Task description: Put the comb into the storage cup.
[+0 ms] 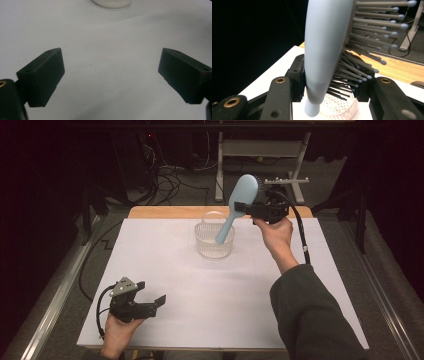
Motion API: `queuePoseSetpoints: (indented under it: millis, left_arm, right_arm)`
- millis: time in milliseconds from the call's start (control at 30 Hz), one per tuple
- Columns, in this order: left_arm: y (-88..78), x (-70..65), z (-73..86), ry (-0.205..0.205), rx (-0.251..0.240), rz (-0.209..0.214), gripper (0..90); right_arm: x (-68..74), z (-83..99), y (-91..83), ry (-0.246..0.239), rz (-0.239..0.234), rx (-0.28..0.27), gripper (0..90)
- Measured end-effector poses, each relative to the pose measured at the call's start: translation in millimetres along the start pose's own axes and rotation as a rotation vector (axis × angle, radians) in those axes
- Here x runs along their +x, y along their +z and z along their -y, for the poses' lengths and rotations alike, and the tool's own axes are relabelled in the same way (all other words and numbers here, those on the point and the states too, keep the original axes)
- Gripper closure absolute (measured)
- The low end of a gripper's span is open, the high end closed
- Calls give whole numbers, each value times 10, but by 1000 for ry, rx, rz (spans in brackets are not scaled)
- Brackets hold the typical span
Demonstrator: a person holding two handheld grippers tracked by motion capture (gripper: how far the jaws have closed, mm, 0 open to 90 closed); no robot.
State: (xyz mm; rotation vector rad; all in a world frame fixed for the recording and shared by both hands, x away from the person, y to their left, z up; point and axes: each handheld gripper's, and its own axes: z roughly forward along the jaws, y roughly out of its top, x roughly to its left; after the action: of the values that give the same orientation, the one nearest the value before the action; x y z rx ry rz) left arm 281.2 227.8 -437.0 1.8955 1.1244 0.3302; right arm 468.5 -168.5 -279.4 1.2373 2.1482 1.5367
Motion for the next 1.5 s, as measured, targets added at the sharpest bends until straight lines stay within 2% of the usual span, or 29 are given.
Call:
queuePoseSetpoints:
  millis: [733, 800, 900, 1500]
  left_arm:
    - [15, 4, -1, 2, 15, 1, 57]
    - [18, 2, -1, 1, 17, -4, 14]
    - [27, 4, 0, 1, 26, -1, 11]
    - [11, 11, 2, -2, 8, -4, 10]
  right_arm:
    - [-29, -20, 216, 10, 43, 4, 537]
    - [-25, -17, 236, 12, 45, 7, 537]
    - [-14, -14, 270, 4, 46, 14, 537]
    - [-35, 46, 468, 8, 70, 36, 534]
